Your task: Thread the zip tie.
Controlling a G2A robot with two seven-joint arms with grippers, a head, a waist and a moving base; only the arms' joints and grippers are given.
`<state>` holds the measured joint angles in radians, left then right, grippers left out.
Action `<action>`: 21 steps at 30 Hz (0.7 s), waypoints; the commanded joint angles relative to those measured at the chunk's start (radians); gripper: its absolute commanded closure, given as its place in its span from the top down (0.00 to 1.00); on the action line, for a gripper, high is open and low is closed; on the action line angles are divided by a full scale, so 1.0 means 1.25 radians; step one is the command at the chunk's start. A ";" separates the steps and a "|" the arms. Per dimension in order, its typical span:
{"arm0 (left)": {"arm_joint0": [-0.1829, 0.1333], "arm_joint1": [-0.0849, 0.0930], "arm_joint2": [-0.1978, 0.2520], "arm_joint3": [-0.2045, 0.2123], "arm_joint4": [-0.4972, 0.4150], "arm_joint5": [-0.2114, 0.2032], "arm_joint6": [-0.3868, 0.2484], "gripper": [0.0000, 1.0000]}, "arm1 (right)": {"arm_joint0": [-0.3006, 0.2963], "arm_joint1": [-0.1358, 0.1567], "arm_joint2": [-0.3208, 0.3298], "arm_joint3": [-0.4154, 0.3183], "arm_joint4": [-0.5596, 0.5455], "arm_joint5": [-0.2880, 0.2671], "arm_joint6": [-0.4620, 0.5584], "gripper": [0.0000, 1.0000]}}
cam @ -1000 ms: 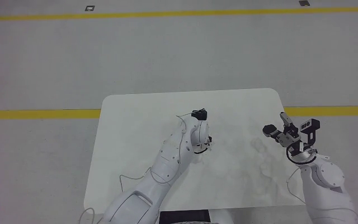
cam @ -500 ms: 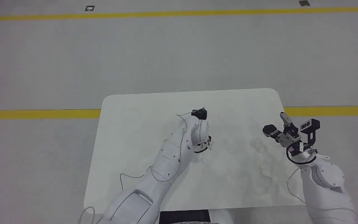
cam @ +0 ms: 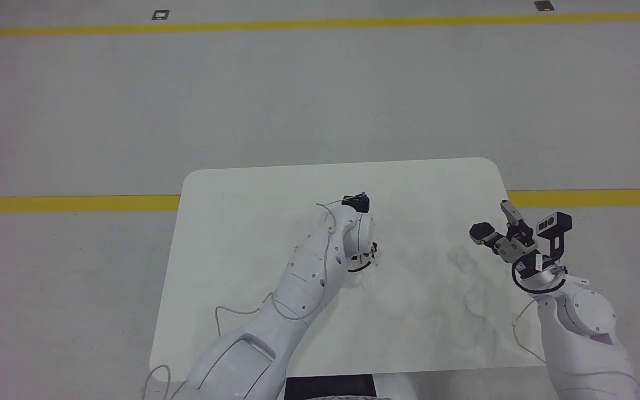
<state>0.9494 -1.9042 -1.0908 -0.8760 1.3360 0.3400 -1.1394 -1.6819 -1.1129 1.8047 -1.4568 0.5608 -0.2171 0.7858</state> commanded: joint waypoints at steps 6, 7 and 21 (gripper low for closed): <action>-0.007 -0.002 0.001 0.020 -0.007 0.000 0.007 0.18 | 0.000 0.000 0.000 0.000 0.000 0.000 0.000 1.00; -0.008 -0.002 0.001 0.023 -0.007 0.000 0.008 0.18 | 0.000 0.000 0.000 0.000 0.000 0.000 0.000 1.00; -0.002 -0.001 -0.011 -0.010 0.002 0.000 0.001 0.00 | 0.000 0.000 0.000 0.000 0.000 0.000 0.000 1.00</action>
<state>0.9437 -1.9066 -1.1036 -0.8778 1.3378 0.3400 -1.1360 -1.6819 -1.1129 1.8047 -1.4568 0.5608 -0.2171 0.7858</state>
